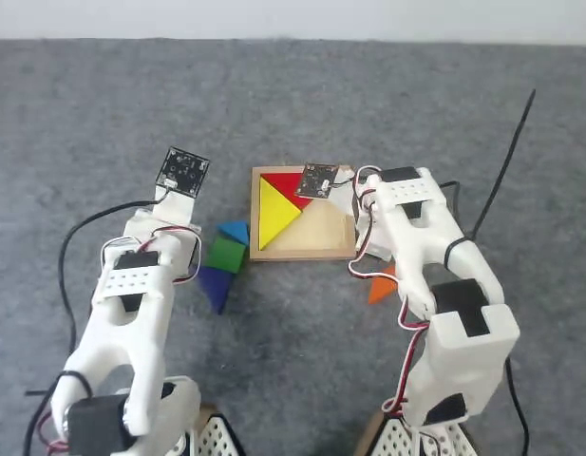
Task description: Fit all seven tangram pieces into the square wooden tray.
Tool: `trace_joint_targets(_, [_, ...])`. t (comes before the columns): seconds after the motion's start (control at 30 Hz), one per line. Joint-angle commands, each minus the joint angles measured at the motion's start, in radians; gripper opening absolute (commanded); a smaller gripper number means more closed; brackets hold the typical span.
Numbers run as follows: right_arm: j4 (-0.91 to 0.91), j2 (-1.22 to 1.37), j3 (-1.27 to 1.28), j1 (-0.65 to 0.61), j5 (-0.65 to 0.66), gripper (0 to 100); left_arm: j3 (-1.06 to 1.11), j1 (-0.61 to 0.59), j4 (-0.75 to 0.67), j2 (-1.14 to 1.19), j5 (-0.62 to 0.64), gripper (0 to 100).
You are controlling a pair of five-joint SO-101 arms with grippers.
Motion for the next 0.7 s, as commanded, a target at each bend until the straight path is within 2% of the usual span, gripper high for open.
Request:
trace_joint_targets(0.0, [0.012,-0.007,-0.028,-0.007,-0.008,10.6,-0.004,-0.006,-0.018,-0.041,-0.011,2])
trace_joint_targets(0.2, [0.013,-0.007,-0.029,0.01,-0.009,11.1,-0.004,-0.006,-0.018,-0.041,-0.011,2])
trace_joint_targets(0.4, [0.012,0.002,-0.028,0.024,-0.041,20.4,-0.004,-0.006,-0.017,-0.041,-0.011,2])
trace_joint_targets(0.67, [0.013,0.002,-0.026,0.024,-0.044,9.8,-0.004,-0.006,-0.017,-0.041,-0.011,2])
